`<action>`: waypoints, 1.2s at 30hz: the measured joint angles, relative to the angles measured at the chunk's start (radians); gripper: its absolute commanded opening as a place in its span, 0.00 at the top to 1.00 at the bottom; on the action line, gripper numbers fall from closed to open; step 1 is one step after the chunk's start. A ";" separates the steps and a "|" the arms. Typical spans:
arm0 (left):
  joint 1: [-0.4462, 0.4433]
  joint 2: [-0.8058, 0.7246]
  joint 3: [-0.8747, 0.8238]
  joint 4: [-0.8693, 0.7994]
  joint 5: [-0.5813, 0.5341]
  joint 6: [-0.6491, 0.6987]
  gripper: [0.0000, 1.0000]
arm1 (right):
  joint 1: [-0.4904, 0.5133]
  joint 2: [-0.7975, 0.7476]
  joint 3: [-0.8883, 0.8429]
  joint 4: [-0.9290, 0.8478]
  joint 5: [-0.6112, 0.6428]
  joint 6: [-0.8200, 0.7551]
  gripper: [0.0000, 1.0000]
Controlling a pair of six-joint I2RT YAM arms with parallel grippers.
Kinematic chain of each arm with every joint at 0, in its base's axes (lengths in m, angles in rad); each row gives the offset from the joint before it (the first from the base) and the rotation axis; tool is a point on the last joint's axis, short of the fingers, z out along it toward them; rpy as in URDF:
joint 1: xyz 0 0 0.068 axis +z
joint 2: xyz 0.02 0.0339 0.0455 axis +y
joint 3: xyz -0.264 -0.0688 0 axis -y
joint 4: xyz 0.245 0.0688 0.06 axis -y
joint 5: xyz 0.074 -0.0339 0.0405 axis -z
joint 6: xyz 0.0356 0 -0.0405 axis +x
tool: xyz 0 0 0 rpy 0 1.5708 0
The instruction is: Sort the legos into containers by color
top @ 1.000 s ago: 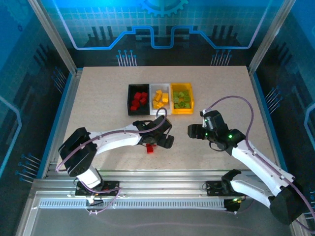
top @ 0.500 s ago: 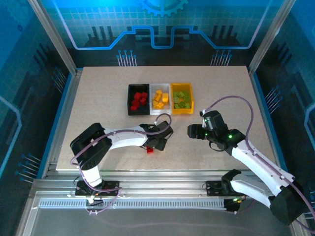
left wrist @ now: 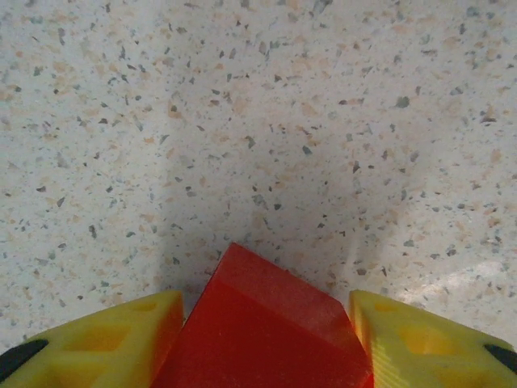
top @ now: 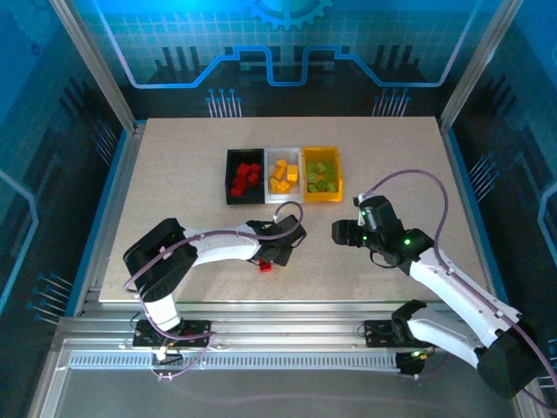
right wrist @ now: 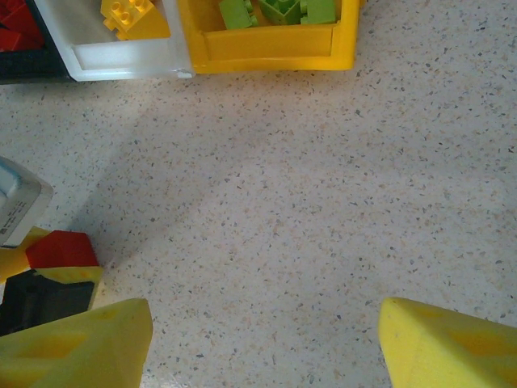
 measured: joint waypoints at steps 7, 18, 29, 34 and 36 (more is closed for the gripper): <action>0.144 -0.129 0.016 -0.007 0.002 0.001 0.65 | 0.000 0.000 0.000 0.000 0.000 0.000 0.25; 0.422 0.027 0.353 -0.006 -0.023 0.008 0.63 | 0.000 -0.001 0.000 -0.003 0.005 0.000 0.25; 0.476 0.164 0.481 -0.041 -0.014 0.006 0.16 | 0.000 -0.027 0.027 -0.027 0.003 -0.003 0.24; 0.451 0.060 0.397 -0.033 0.016 0.010 0.05 | 0.001 -0.019 0.031 -0.016 -0.040 -0.021 0.24; 0.421 -0.032 0.337 -0.033 0.034 0.009 0.02 | 0.001 -0.014 0.031 -0.004 -0.081 -0.035 0.24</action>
